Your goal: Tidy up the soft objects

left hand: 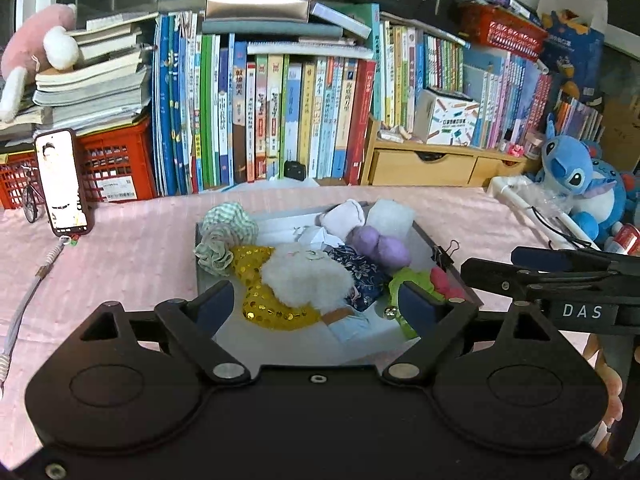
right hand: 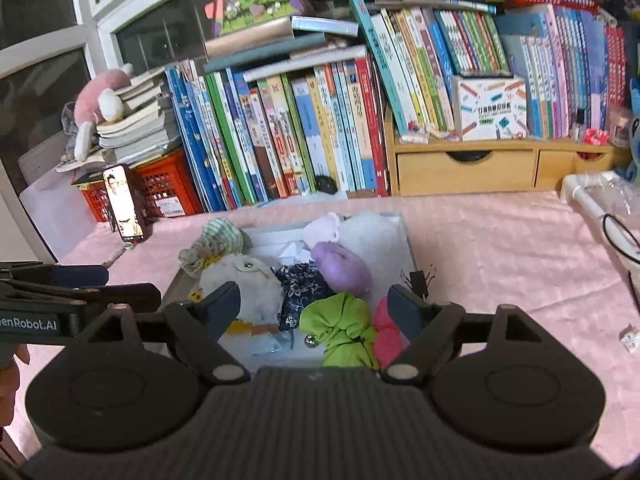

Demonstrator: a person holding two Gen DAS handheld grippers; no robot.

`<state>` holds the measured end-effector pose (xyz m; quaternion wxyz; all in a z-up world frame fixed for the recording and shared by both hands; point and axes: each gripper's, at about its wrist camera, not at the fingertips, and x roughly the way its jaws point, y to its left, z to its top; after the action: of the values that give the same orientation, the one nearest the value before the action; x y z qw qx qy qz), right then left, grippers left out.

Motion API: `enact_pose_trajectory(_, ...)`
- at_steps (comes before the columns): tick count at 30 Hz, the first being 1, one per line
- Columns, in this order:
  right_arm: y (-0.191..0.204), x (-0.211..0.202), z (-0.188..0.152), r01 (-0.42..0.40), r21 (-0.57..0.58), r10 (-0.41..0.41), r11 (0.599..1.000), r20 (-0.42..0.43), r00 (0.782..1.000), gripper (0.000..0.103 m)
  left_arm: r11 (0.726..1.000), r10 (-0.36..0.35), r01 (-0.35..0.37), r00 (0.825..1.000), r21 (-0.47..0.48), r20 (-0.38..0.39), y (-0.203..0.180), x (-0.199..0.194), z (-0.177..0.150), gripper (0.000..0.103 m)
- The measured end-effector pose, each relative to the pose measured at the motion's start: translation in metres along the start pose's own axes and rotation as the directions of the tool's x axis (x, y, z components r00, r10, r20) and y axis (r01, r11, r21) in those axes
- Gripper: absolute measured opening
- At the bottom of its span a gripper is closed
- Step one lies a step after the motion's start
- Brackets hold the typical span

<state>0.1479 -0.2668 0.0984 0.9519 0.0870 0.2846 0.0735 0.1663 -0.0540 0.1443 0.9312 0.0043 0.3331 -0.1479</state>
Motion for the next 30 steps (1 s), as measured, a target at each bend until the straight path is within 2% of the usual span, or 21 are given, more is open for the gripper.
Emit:
enact_pose_trajectory(9,0.009,-0.028,-0.017,0.023,-0.06,-0.018,0.998,0.086,0.996,0.098,1.0,0.0,-0.001,0.999,0.004,0.054,-0.002,-0.021,-0.021,0.09)
enact_pose_trajectory(18,0.018,-0.047,-0.037,0.048,-0.093,-0.032,0.994,0.169,0.985,0.101,1.0,-0.001,-0.002,0.993,0.027,0.116,-0.005,-0.041,-0.041,0.092)
enact_pose_trajectory(30,0.026,-0.06,-0.057,0.083,-0.125,-0.054,0.989,0.215,0.975,0.103,0.999,0.025,-0.029,0.989,0.028,0.147,-0.004,-0.051,-0.064,0.094)
